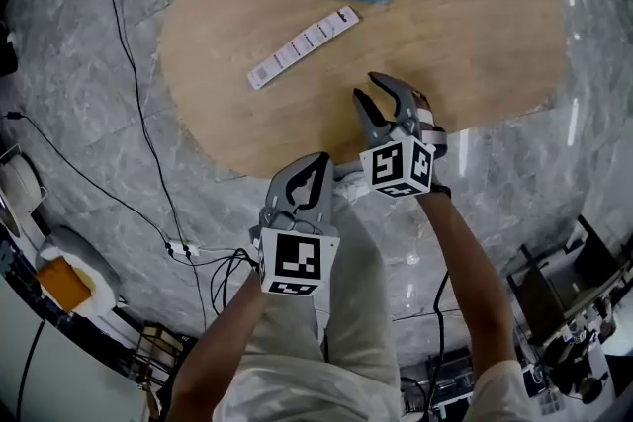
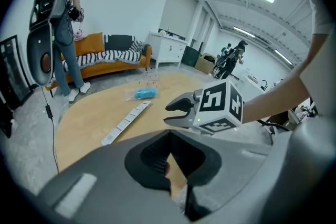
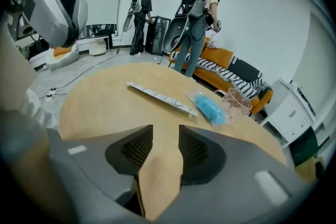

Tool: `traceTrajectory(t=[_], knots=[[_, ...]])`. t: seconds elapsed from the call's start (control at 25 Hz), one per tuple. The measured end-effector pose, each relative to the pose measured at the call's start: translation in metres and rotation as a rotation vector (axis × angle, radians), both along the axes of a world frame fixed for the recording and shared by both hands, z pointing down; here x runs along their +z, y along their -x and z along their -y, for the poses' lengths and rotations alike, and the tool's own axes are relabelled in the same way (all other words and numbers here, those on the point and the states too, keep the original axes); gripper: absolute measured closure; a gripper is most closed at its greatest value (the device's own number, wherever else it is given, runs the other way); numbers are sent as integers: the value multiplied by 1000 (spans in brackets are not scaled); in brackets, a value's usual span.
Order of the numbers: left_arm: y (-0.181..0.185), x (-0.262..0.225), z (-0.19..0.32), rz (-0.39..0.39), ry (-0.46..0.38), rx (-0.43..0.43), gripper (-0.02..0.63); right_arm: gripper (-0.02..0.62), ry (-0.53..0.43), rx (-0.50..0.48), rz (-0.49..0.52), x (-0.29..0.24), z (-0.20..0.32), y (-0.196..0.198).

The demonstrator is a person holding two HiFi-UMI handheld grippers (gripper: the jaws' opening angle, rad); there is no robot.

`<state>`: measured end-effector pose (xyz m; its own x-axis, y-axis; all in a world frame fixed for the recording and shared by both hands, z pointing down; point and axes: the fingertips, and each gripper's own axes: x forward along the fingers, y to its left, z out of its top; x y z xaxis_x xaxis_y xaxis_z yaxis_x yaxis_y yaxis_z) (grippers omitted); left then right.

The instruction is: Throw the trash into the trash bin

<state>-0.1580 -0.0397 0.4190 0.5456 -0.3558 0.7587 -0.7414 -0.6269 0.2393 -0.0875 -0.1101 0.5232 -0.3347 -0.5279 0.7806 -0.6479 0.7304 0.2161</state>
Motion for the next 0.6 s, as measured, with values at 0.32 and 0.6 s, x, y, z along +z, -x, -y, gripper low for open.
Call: traceTrajectory(t=[0.32, 0.6], knots=[[17, 5, 21, -14, 26, -40, 606, 442, -98, -149, -168, 11, 53, 8], [30, 9, 35, -21, 42, -59, 606, 445, -192, -370, -405, 31, 78, 11]])
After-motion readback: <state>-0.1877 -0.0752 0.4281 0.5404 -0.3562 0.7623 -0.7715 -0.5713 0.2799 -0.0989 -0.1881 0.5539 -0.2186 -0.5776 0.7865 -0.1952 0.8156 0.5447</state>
